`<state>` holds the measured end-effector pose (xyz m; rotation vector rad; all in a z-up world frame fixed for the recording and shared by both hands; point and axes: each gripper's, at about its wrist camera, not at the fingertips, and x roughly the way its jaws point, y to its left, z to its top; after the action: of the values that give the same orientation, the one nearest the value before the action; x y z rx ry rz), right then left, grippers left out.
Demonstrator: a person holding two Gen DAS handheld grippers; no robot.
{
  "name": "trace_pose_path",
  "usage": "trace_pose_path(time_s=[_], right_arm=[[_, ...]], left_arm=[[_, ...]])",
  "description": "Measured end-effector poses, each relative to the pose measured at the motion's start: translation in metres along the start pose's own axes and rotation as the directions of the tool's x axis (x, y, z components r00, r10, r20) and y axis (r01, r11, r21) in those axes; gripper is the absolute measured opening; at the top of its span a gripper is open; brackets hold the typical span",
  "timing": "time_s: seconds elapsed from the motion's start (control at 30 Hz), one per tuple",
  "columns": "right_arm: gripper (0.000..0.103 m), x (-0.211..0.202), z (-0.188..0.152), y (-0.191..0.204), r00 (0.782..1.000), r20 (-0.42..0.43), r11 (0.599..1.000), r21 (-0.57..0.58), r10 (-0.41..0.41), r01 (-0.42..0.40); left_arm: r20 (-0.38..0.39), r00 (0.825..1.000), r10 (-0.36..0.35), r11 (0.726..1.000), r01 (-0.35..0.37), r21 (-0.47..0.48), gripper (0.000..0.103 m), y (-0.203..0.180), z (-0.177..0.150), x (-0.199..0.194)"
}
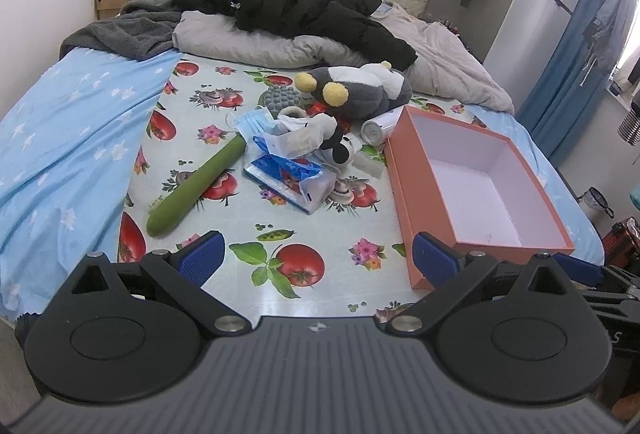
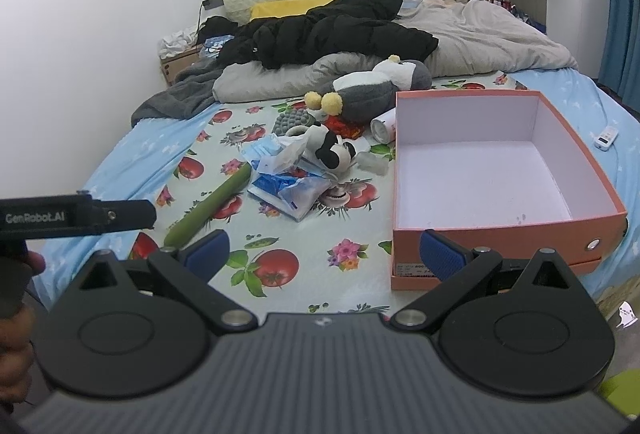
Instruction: Organize soft objects
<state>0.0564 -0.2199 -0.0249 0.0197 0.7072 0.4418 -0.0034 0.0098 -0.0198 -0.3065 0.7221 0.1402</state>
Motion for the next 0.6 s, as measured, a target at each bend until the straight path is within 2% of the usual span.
trace_pose_path(time_s=[0.6], right_arm=[[0.103,0.0061,-0.0004,-0.0019,1.000,-0.022,1.000,0.001,-0.001,0.001]], left_arm=[[-0.013,1.000,-0.010,1.000,0.010,-0.011,0.102,-0.0003,-0.0007,0.0065]])
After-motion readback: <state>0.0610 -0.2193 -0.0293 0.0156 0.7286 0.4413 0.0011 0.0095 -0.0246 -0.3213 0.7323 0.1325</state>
